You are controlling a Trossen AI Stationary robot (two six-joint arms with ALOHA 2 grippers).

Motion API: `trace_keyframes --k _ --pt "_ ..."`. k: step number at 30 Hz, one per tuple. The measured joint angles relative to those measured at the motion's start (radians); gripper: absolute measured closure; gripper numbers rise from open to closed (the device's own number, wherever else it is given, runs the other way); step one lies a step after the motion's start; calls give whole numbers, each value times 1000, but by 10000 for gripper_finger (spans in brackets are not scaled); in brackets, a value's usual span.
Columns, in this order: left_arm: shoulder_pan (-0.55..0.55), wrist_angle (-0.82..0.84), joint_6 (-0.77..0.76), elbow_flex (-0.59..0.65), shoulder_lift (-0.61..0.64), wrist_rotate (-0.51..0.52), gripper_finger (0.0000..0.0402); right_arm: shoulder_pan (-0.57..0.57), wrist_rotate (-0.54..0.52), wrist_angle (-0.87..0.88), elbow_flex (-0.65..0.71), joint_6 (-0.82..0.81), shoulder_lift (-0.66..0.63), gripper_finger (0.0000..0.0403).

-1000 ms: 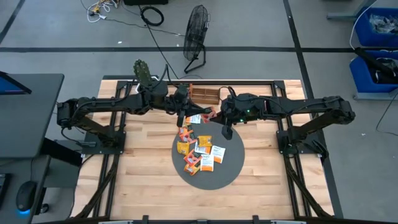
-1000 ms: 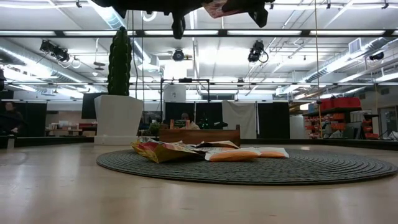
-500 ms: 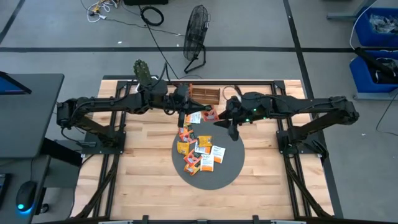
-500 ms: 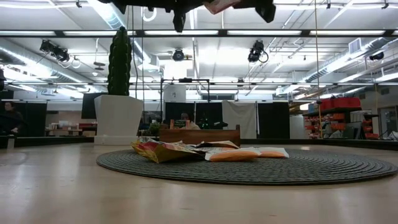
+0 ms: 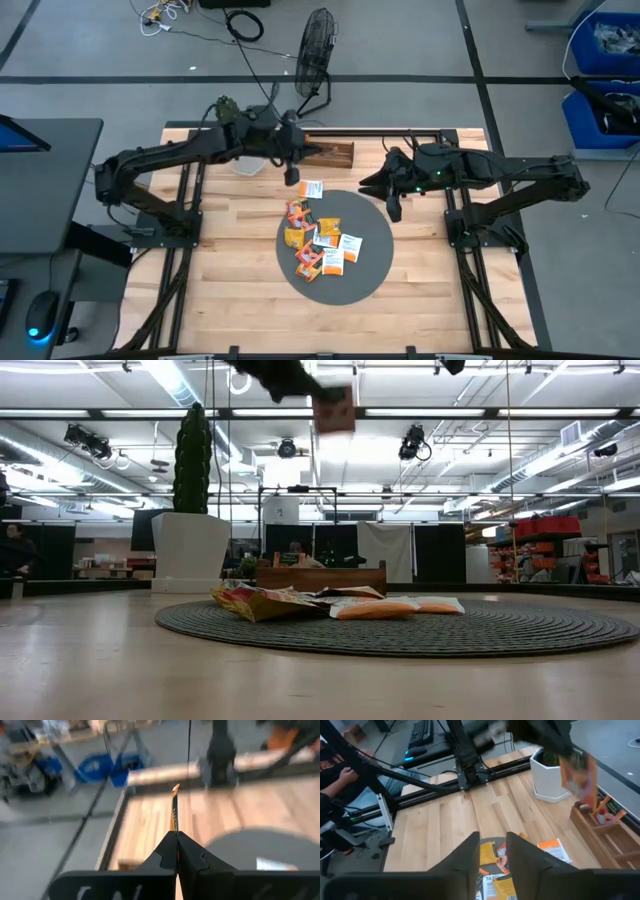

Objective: Pick & Place Tea
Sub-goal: Put the orange tea bag into the left section of the wooden organizer

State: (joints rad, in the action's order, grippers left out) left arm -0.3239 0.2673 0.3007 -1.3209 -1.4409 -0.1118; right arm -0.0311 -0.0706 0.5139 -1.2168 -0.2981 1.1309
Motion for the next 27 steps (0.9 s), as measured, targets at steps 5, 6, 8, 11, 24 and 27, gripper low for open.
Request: trace_keyframes --k 5,6,8,11,24,27 --pt "-35 -6 53 -2 -98 22 401 0 0 3 0 0 4 353" --pt "-41 -8 57 -4 -118 37 401 0 0 6 0 1 6 363" --pt "-57 -3 61 -4 -158 54 401 0 0 3 0 1 8 384" --pt "-93 3 39 -4 -205 59 401 0 -1 5 0 7 11 397" --pt "-254 68 68 -4 -309 65 401 0 -2 3 0 17 27 399" --pt "-277 91 61 -1 -311 66 401 0 -2 -5 0 23 40 401"
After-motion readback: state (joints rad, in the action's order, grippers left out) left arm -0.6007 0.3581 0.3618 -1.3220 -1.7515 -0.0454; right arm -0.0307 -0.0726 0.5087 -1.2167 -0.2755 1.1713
